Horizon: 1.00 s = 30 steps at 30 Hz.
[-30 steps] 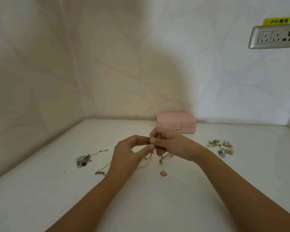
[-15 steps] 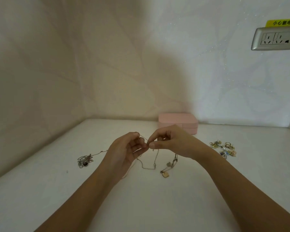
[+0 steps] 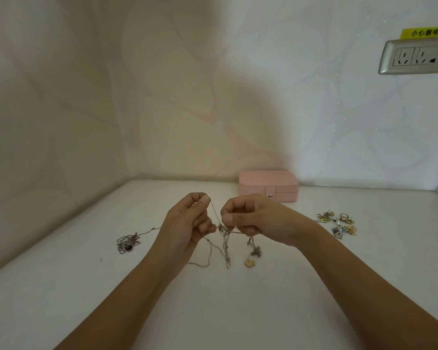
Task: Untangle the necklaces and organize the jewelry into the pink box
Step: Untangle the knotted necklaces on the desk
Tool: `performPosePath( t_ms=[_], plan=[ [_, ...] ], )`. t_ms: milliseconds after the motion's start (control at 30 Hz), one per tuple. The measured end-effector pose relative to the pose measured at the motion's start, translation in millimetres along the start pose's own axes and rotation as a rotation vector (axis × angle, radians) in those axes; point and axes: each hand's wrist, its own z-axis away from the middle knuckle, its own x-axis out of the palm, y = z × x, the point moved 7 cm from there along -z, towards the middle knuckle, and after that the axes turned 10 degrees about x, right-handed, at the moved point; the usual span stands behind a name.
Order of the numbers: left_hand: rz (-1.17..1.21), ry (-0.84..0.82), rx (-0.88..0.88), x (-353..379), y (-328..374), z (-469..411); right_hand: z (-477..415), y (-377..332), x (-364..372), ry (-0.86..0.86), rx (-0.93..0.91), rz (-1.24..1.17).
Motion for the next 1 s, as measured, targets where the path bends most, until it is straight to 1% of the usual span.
performPosePath(
  t_ms=[100, 167, 267, 333, 433, 533, 633, 733, 800, 900, 1000],
  plan=[
    [-0.054, -0.016, -0.032, 1.8, -0.8, 2.7, 1.2, -0.9, -0.2, 0.007, 0.017, 0.023],
    [-0.066, -0.011, -0.042, 2.2, 1.1, 3.7, 1.5, -2.4, -1.4, 0.028, 0.004, 0.108],
    [-0.027, 0.037, -0.057, -5.5, 6.6, 2.7, 0.5, -1.5, -10.3, 0.113, 0.003, 0.262],
    [-0.095, 0.048, -0.07, -12.1, 7.1, 1.2, 0.9, -1.2, -15.8, 0.163, -0.007, 0.264],
    [-0.184, 0.063, -0.143, -19.3, 1.2, -0.5, 1.3, 0.8, -21.0, 0.236, -0.018, 0.31],
    [-0.114, 0.141, -0.152, -27.7, 2.0, -2.4, 3.1, 1.0, -23.5, 0.291, -0.027, 0.356],
    [0.075, 0.218, -0.158, -31.2, 2.0, -3.7, 7.3, -6.3, -20.7, 0.314, -0.076, 0.361],
    [0.238, 0.259, -0.184, -28.2, -0.7, -3.4, 6.5, -7.2, -18.1, 0.32, -0.084, 0.343],
    [0.285, 0.257, -0.203, -25.3, -1.6, -2.0, 3.3, -5.7, -17.4, 0.31, -0.08, 0.29],
    [0.32, 0.185, -0.238, -19.7, -1.6, -1.3, 1.7, -7.3, -15.4, 0.273, -0.072, 0.249],
    [0.312, 0.147, -0.227, -20.3, 1.8, -2.3, 3.6, -6.4, -15.9, 0.249, -0.033, 0.231]
  ],
)
